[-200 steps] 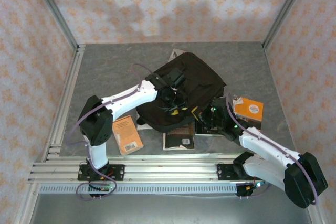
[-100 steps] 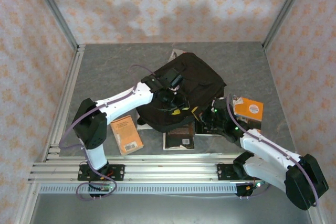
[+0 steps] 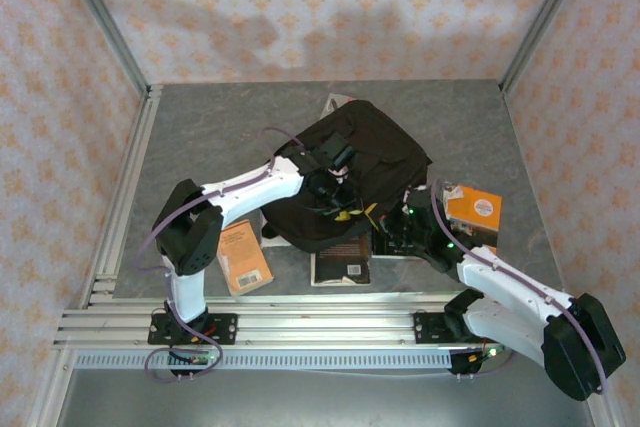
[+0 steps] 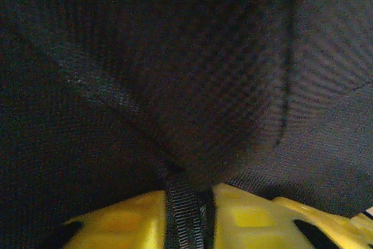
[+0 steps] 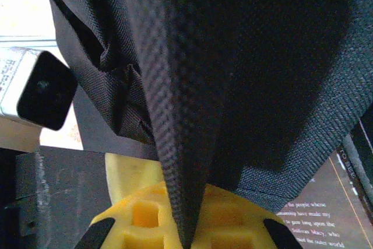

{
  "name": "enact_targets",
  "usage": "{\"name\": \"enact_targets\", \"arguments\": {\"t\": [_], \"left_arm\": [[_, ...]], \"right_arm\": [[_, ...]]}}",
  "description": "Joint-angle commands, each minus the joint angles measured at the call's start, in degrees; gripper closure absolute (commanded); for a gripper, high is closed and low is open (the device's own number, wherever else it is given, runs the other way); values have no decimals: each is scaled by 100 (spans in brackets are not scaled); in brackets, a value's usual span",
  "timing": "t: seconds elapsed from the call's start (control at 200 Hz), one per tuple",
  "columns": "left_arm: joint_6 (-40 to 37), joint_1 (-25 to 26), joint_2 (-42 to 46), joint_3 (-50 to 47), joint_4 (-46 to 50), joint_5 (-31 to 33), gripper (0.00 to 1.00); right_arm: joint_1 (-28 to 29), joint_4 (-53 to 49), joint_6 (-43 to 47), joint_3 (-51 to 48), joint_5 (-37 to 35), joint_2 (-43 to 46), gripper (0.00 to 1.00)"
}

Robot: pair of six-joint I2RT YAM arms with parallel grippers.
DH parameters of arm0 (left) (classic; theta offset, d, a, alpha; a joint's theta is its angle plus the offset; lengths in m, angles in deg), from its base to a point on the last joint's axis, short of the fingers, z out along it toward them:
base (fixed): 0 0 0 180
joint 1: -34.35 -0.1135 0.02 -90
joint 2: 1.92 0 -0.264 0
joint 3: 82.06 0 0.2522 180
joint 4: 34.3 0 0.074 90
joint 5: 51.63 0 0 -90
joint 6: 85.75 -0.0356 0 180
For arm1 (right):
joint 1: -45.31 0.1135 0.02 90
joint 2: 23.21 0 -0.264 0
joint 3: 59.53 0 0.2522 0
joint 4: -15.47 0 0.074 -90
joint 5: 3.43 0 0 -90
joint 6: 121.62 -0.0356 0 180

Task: Pack the student bag
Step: Unzip the student bag at the top-right of the table.

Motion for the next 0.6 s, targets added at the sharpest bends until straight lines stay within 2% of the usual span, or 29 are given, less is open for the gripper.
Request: {"name": "enact_targets", "arguments": {"t": [0.0, 0.15, 0.39, 0.59], "left_arm": [[-180, 28, -100, 156, 26, 66, 85], [-263, 3, 2, 191, 154, 123, 100], [-568, -51, 442, 330, 722, 525, 100], [-629, -51, 815, -200, 728, 555, 100]], "right_arm": [[23, 428, 103, 57, -192, 107, 100], [19, 45, 258, 174, -312, 154, 100], [18, -1030, 504, 445, -917, 273, 100], [18, -1215, 525, 529, -1165, 248, 100]]}}
